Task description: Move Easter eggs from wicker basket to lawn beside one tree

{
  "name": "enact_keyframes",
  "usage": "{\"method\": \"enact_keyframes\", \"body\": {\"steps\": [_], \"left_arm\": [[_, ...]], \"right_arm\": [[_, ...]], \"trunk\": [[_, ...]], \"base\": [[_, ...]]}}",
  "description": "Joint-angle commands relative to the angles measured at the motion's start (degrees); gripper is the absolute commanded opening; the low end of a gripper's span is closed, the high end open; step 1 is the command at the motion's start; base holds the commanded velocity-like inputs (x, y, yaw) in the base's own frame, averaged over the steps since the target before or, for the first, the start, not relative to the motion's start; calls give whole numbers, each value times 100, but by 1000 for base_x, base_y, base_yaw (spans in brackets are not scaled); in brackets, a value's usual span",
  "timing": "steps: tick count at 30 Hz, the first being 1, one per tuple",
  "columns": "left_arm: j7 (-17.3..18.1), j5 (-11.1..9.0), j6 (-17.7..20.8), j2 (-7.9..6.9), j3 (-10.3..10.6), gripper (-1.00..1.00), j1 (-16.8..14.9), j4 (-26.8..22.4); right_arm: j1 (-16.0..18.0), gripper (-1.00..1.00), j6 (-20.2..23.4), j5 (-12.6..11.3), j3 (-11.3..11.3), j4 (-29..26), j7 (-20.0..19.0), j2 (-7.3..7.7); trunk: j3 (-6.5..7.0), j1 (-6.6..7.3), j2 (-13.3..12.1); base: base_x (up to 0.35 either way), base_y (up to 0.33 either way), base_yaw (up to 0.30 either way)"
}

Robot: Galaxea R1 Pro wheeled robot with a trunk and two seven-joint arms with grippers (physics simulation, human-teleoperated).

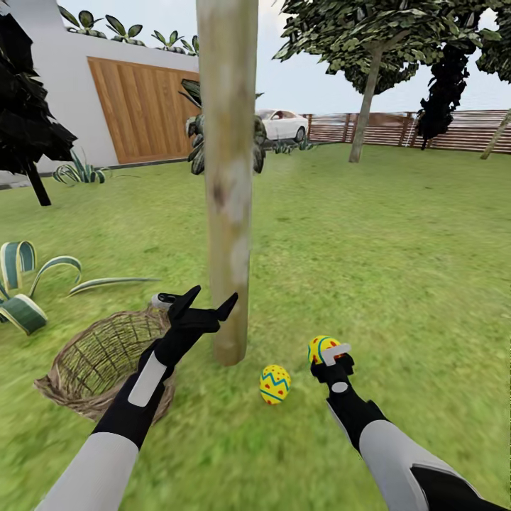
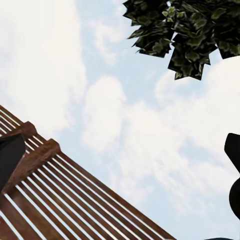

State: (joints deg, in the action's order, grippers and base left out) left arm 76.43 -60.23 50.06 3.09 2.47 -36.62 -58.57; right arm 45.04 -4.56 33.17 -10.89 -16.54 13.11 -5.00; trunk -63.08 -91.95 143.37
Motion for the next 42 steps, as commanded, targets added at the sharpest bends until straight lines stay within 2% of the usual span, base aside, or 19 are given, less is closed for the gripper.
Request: {"method": "enact_keyframes", "body": {"steps": [1, 8, 16, 27, 42], "left_arm": [[2, -32, 56, -1, 8, 100, -3, 2], [3, -41, 52, -1, 8, 100, -3, 0], [3, -32, 49, -1, 8, 100, -3, -6], [-5, -32, 51, 3, 26, 100, -3, -21], [-5, -32, 57, 1, 26, 100, -3, -58]], "right_arm": [[5, -100, -49, 29, -35, 12, 34, -7], [5, -100, -105, 82, 8, 177, -4, -26], [5, -100, -115, 102, 8, 178, -19, -77], [5, -100, -115, 94, 5, 178, -19, -36], [5, -100, -115, 129, 17, 160, 8, -89]], "trunk": [[-5, -1, 2], [-5, -1, 2], [-182, -22, 12], [-426, -50, 27], [-758, -89, 47]], "base": [[224, -242, 0], [27, -27, 0], [0, 0, 0], [0, 0, 0], [0, 0, 0]]}}
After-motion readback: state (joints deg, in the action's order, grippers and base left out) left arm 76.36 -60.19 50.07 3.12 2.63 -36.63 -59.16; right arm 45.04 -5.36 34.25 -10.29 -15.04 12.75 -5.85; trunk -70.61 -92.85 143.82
